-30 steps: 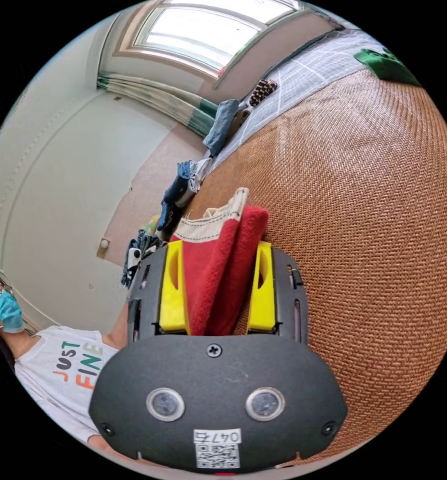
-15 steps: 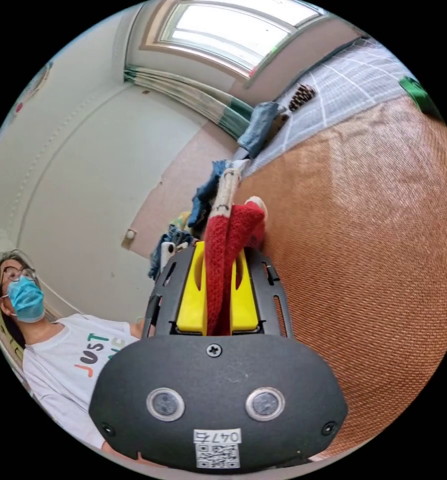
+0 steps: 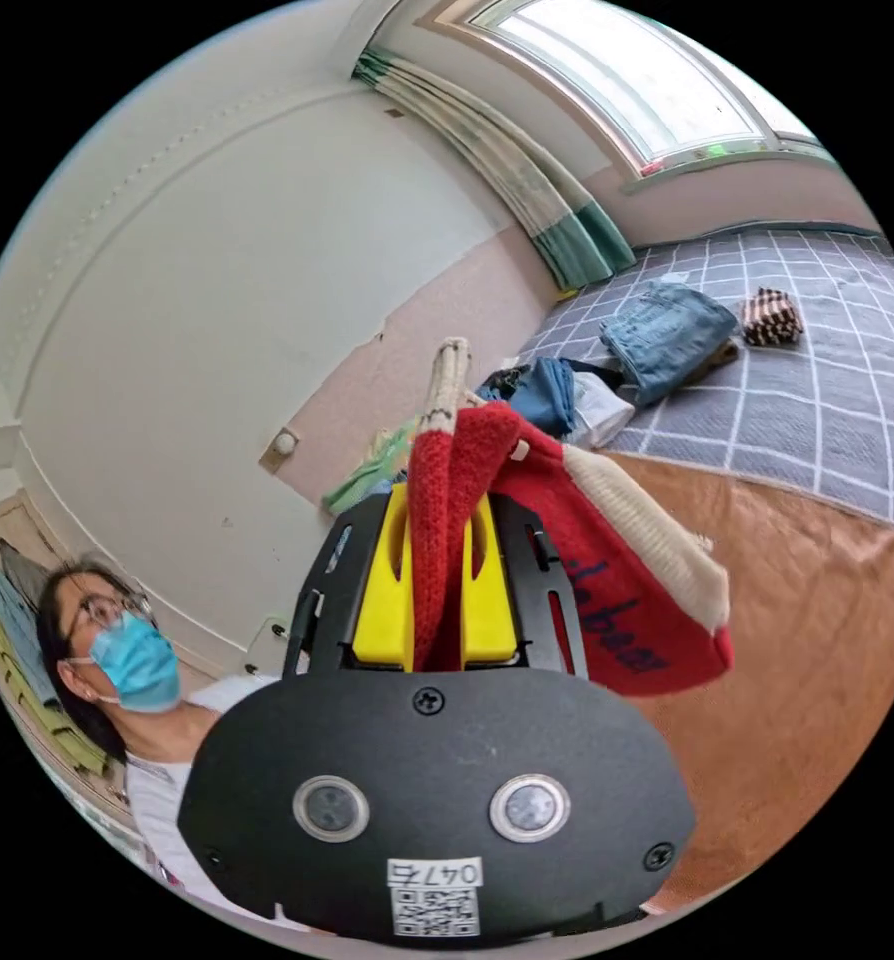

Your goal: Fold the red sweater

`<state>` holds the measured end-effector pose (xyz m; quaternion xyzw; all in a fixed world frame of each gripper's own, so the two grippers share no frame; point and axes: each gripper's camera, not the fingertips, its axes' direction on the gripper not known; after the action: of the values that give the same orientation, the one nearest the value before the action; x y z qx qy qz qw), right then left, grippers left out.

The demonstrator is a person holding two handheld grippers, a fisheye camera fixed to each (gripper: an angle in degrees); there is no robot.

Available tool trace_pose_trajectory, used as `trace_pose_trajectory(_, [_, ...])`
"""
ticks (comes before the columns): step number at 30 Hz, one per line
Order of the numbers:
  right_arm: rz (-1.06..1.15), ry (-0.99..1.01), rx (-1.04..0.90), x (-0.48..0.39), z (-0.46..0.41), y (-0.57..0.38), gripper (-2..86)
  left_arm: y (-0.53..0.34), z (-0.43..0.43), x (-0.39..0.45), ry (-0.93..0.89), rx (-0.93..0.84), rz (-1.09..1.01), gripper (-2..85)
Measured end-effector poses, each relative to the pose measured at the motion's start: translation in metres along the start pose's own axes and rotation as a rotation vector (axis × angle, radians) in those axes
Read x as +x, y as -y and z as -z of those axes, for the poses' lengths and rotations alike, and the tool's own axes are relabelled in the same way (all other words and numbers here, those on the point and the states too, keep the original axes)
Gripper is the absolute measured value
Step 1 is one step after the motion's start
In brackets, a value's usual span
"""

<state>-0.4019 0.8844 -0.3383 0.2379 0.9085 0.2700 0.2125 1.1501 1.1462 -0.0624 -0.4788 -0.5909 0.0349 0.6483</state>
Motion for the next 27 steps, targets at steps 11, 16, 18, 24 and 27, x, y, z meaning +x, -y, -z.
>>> trace_pose_trajectory(11, [0.025, -0.01, 0.321, -0.062, -0.185, 0.294, 3.8, 0.024, -0.01, -0.028, -0.075, -0.14, 0.026, -0.9])
trace_pose_trajectory(16, [-0.27, -0.087, 0.359, 0.018, -0.302, 0.286, 5.8, 0.033, 0.005, -0.065, -0.134, -0.169, 0.061, -1.0])
trace_pose_trajectory(18, [-0.405, -0.105, 0.311, 0.052, -0.337, 0.263, 8.7, 0.033, 0.019, -0.086, -0.181, -0.129, 0.092, -1.0])
trace_pose_trajectory(24, [-0.452, -0.266, 0.311, 0.072, -0.329, 0.252, 14.4, 0.038, 0.046, -0.113, -0.183, -0.073, 0.112, -1.0])
trace_pose_trajectory(27, [-0.21, -0.471, 0.295, 0.019, -0.305, 0.286, 12.7, 0.043, 0.05, -0.119, -0.186, -0.066, 0.115, -1.0])
